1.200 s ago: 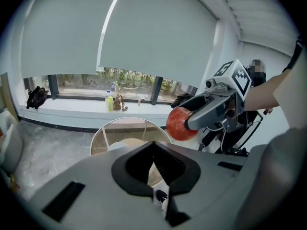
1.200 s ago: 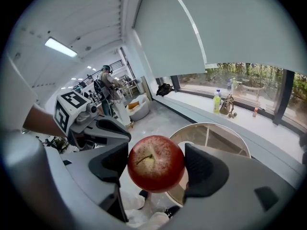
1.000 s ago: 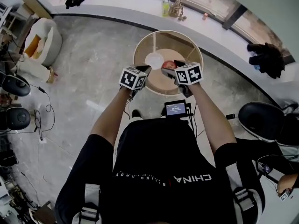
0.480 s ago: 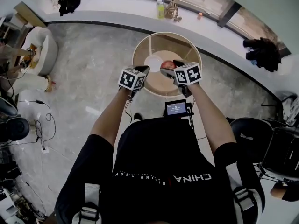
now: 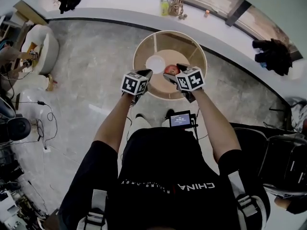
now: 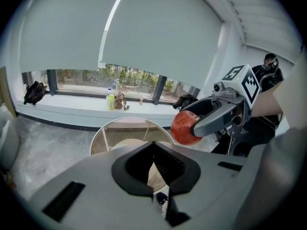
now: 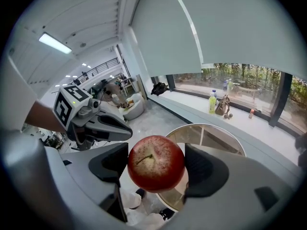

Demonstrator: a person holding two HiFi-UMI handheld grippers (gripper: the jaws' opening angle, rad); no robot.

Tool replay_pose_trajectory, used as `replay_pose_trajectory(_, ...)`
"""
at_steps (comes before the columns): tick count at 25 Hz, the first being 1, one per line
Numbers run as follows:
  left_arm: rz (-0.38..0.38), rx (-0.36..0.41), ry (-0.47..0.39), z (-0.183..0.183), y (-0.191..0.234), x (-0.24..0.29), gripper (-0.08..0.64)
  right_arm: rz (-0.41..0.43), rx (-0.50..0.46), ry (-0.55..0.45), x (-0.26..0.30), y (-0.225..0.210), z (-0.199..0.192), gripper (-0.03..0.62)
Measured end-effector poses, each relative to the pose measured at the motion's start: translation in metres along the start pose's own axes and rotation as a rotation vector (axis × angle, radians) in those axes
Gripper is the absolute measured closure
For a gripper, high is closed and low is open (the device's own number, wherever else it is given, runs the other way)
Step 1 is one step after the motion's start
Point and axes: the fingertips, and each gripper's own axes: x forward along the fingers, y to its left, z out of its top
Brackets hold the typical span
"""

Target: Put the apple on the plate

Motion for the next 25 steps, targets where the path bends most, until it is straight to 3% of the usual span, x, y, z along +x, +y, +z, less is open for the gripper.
replay_pose_trajectory(7,0.022,-0.063,0.060,-0.032,0.038,0.059,0.543,0.015,-0.116,0.084,0.079,-0.037,-0.017,0.227)
replay_pose_trajectory(13,-0.005,-0.058,0.126,-0.078,0.114,0.137,0.543,0.020,0.035,0.114,0.202,-0.088,-0.043,0.227)
replay_pose_trajectory(17,-0.026,-0.054,0.153,-0.103,0.165,0.193,0.543,-0.025,0.123,0.127,0.286,-0.133,-0.062,0.227)
replay_pose_trajectory(21,-0.041,-0.064,0.168,-0.128,0.199,0.232,0.543,-0.051,0.148,0.128,0.352,-0.160,-0.076,0.227)
replay_pose_trajectory(25,-0.060,-0.094,0.173,-0.150,0.209,0.242,0.543,-0.076,0.130,0.136,0.383,-0.168,-0.086,0.227)
